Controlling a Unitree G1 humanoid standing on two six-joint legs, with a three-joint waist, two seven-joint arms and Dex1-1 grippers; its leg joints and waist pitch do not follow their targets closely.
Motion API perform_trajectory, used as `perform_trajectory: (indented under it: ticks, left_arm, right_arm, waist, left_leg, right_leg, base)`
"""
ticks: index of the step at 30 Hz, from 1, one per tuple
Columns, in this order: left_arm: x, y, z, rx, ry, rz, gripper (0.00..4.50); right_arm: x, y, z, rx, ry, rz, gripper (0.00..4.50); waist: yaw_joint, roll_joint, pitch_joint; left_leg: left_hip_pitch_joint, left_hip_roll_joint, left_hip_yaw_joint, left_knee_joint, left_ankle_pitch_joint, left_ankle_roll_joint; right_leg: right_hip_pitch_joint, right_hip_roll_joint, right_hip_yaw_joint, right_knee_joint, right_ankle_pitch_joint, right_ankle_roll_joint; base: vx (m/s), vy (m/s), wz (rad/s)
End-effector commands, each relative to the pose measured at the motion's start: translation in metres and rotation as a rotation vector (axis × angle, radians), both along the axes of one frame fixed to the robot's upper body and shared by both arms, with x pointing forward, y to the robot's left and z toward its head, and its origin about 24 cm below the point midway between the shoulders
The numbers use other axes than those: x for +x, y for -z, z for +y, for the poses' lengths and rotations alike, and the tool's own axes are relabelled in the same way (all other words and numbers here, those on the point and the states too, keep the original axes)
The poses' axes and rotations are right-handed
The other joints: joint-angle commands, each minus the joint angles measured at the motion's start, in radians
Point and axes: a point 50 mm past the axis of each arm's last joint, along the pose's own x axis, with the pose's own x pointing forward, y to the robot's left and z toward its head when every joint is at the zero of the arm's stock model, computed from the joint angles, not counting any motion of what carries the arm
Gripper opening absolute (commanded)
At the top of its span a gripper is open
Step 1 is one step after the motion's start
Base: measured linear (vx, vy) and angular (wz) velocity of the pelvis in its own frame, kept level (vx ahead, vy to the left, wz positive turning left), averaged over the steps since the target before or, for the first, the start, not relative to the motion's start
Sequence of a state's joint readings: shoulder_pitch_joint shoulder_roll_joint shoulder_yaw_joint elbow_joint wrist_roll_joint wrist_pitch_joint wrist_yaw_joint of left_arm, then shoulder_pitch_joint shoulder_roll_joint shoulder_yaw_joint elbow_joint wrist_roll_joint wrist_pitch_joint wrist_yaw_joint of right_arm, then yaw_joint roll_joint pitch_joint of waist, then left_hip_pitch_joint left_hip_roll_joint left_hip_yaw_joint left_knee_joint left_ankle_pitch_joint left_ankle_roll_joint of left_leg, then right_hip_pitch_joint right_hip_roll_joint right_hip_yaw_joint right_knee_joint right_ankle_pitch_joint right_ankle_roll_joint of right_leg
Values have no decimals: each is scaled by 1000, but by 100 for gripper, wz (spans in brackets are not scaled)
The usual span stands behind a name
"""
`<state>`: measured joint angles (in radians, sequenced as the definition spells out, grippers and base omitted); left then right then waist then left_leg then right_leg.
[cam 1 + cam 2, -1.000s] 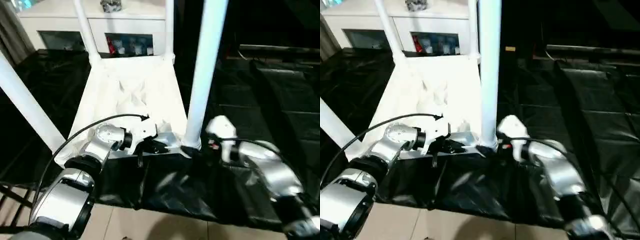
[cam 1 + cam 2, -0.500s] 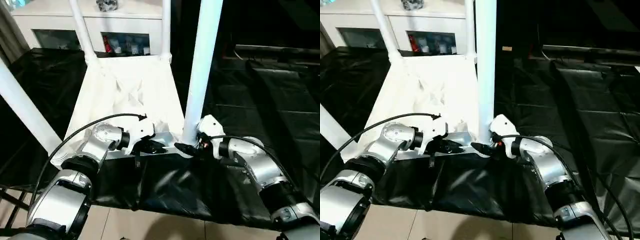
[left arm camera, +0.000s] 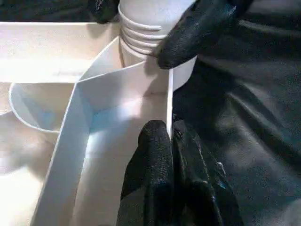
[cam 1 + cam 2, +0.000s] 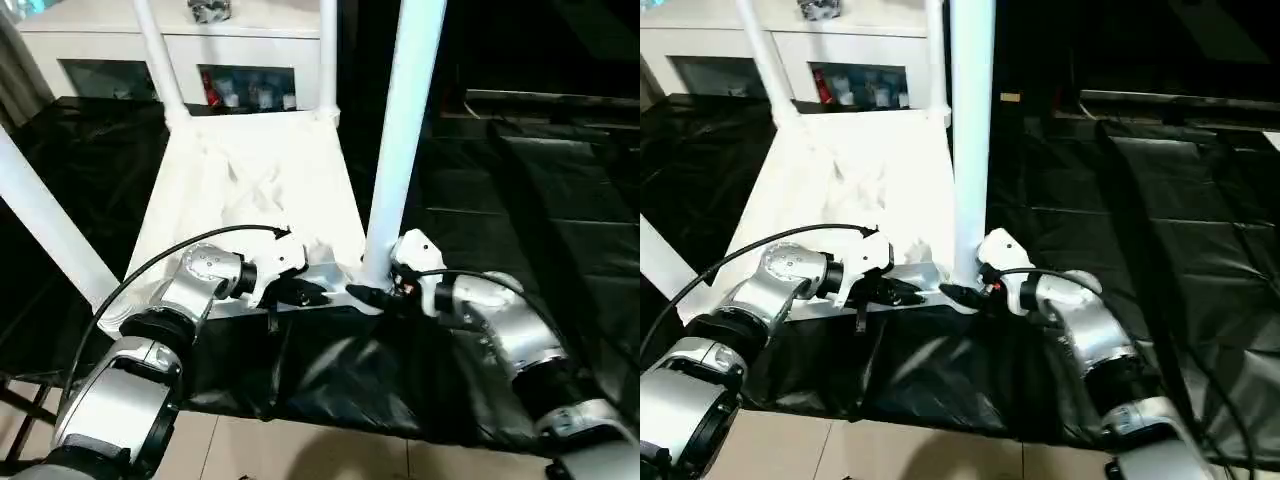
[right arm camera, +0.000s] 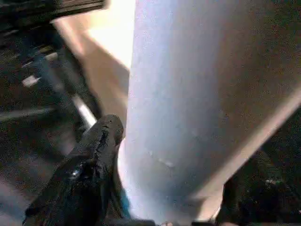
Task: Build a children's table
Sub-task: Rotate leg to tighten
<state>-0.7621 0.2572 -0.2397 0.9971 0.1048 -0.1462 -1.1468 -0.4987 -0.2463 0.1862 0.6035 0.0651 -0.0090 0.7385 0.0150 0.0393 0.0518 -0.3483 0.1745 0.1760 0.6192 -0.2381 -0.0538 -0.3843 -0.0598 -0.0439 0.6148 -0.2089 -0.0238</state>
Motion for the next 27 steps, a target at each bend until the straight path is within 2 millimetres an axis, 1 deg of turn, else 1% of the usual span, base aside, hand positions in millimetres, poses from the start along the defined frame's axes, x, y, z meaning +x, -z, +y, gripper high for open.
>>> perform_trajectory:
  ticks: [1,2,3,4,6,7,8,9,10,11,12,13,14,15,16,17,18,19,20,21,22,23,24,25,26,27]
  left_arm:
    - [-12,25,-18,37,-33,80,0]
    - [-12,26,-28,24,-62,66,0]
    - [-12,27,-35,16,-82,56,0]
    - [-12,28,-39,10,-94,54,0]
    - [-14,30,-51,9,-99,47,0]
    - [-14,30,-51,9,-99,47,0]
    - [-17,31,-60,5,-89,37,0]
    - [-17,31,-60,5,-88,37,0]
    - [-18,31,-63,1,-83,24,0]
    - [-18,30,-64,1,-74,13,0]
    - [-18,29,-63,2,-69,6,0]
    - [-18,29,-63,2,-69,6,0]
    - [-17,27,-58,1,-52,-6,0]
    - [-17,27,-56,-1,-44,-9,0]
    - [-16,23,-44,-15,-21,-20,0]
    - [-16,22,-42,-18,-18,-22,0]
    - [-16,22,-38,-23,-16,-15,0]
    - [-16,21,-34,-21,-6,-16,0]
    - [-18,20,-24,-17,24,-8,0]
    - [-19,20,-18,-14,42,-2,0]
    - [-20,19,-12,-16,62,6,0]
    - [-21,18,-9,-20,79,7,0]
    - [-21,18,-6,-18,94,17,0]
    - [-21,18,-6,-18,94,17,0]
    - [-22,16,-3,-17,114,28,0]
    - [-22,16,-2,-17,119,31,0]
  right_arm:
    - [-1,21,3,25,238,56,272]
    - [-2,28,10,54,308,82,272]
    - [-3,32,15,72,351,101,272]
    - [-4,34,21,78,361,106,272]
    - [-5,36,39,86,373,103,272]
    - [-5,36,39,86,373,103,272]
    - [-3,34,57,112,374,97,272]
    - [-3,33,58,113,374,97,272]
    - [-1,26,73,115,325,51,272]
    - [0,22,77,111,301,26,272]
    - [0,20,79,107,288,10,327]
    - [0,20,79,107,288,10,327]
    - [2,15,74,132,262,-11,341]
    - [2,13,72,144,253,-13,348]
    - [1,7,59,178,184,-30,359]
    - [0,6,57,182,170,-33,370]
    - [-1,5,52,182,134,-30,370]
    - [-3,5,47,166,110,-35,379]
    - [-7,5,36,148,34,-23,379]
    - [-10,5,30,146,-12,-9,379]
    - [-12,4,24,155,-56,8,379]
    - [-14,3,21,152,-84,12,379]
    - [-16,2,17,133,-134,16,379]
    - [-16,2,17,133,-134,16,379]
    - [-20,2,13,107,-195,20,379]
    - [-21,2,13,101,-211,21,379]
  waist:
    - [0,-10,-46]
    - [-2,-10,-45]
    - [-7,-6,-44]
    - [-10,-8,-43]
    - [-13,-6,-43]
    - [-13,-1,-43]
    - [-17,-2,-42]
    - [-19,-4,-41]
    - [-22,-4,-41]
    - [-26,-8,-40]
    - [-28,-8,-40]
    - [-29,-8,-42]
    - [-30,-14,-41]
    - [-30,-20,-43]
    - [-30,-19,-46]
    - [-26,-18,-49]
    - [-26,-21,-52]
    - [-24,-20,-52]
    - [-20,-23,-55]
    - [-14,-27,-59]
    - [-11,-27,-61]
    - [-11,-26,-65]
    - [-6,-26,-66]
    - [-3,-26,-66]
    - [3,-24,-67]
    - [9,-23,-69]
  left_leg:
    - [-1,62,-23,-96,-162,37]
    - [1,62,-23,-97,-174,31]
    - [4,62,-24,-99,-198,20]
    - [3,62,-25,-100,-209,16]
    - [6,60,-26,-102,-244,13]
    - [7,60,-27,-103,-253,12]
    - [5,60,-29,-105,-282,6]
    - [5,59,-30,-107,-299,2]
    - [5,58,-35,-110,-328,-4]
    - [6,58,-36,-110,-354,-9]
    - [7,58,-37,-111,-368,-8]
    - [8,58,-37,-110,-367,-6]
    - [4,58,-36,-112,-357,0]
    - [2,58,-36,-111,-349,6]
    - [1,60,-36,-111,-329,16]
    - [-6,62,-33,-108,-293,40]
    - [-9,62,-29,-106,-235,57]
    - [-9,61,-27,-104,-214,66]
    - [-6,59,-23,-98,-174,84]
    - [-10,56,-21,-91,-122,113]
    - [-14,55,-20,-89,-90,129]
    - [-18,55,-19,-85,-36,157]
    - [-15,56,-17,-82,-11,171]
    - [-15,57,-16,-81,-6,174]
    - [-10,59,-13,-80,1,177]
    - [-10,62,-14,-80,14,178]
  right_leg:
    - [40,-96,52,-85,-237,-265]
    - [38,-96,53,-88,-253,-260]
    - [34,-96,53,-91,-283,-256]
    - [34,-96,54,-93,-296,-252]
    - [30,-94,54,-100,-333,-230]
    - [28,-94,54,-101,-337,-227]
    - [27,-95,54,-104,-359,-218]
    - [25,-95,54,-106,-380,-212]
    - [25,-95,52,-107,-417,-197]
    - [21,-95,52,-110,-440,-186]
    - [20,-94,54,-112,-452,-180]
    - [20,-95,55,-112,-445,-180]
    - [21,-94,56,-111,-425,-182]
    - [22,-95,56,-110,-416,-184]
    - [23,-97,58,-107,-393,-190]
    - [31,-98,60,-103,-330,-201]
    - [34,-96,59,-96,-252,-220]
    - [36,-96,58,-94,-222,-228]
    - [37,-97,58,-91,-173,-246]
    - [48,-97,57,-84,-107,-257]
    - [52,-97,57,-78,-65,-262]
    - [54,-97,55,-67,28,-274]
    - [51,-95,53,-62,86,-288]
    - [51,-94,51,-59,102,-292]
    - [48,-91,49,-56,121,-299]
    - [51,-90,46,-52,134,-301]
  base:
    - [0,0,0]
    - [0,0,0]
    - [0,0,0]
    - [0,0,0]
    - [0,0,0]
    - [0,0,0]
    - [0,0,0]
    - [0,0,0]
    - [0,0,0]
    - [0,0,0]
    - [0,0,0]
    - [0,0,0]
    - [0,0,0]
    - [0,0,0]
    - [0,0,0]
    - [0,0,0]
    - [0,0,0]
    - [0,0,0]
    - [0,0,0]
    - [57,-26,4]
    - [64,-31,-2]
    - [64,-31,-2]
    - [56,-29,-1]
    - [0,0,0]
    - [0,0,0]
    - [0,0,0]
